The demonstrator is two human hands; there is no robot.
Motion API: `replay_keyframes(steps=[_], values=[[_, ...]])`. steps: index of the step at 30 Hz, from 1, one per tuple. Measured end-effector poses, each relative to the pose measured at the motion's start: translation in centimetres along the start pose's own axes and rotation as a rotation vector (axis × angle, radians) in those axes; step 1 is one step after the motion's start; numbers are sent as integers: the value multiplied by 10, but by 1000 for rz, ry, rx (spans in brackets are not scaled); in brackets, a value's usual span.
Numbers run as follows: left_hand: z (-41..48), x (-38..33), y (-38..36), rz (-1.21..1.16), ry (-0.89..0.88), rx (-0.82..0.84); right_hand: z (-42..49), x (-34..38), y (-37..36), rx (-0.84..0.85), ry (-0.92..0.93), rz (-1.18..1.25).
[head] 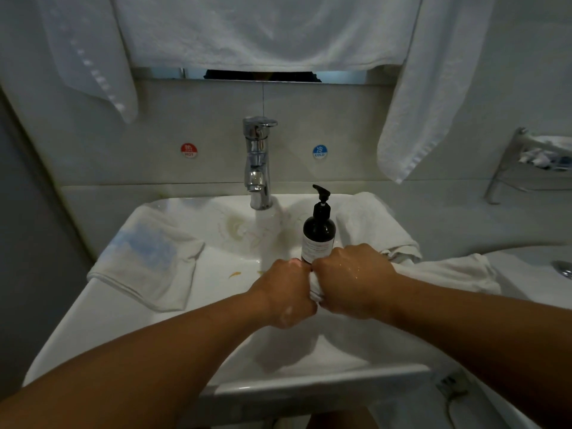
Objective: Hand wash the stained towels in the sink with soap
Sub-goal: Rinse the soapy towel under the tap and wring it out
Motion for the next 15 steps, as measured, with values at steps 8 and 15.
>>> replay_keyframes(steps=[8,15], values=[[-1,5,-9,-167,94,70,-6,3,3,-137,82,-44],[-3,4,-9,-230,129,81,-8,3,6,-140,107,-39]])
Point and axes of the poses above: each hand's wrist, its own z-axis towards the middle knuckle, its own y-axis out of the back of the hand, x = y × z, the point moved 9 cm from there along z, towards the middle knuckle, and after that the axes turned 2 degrees about -z, right-handed, at the moved point
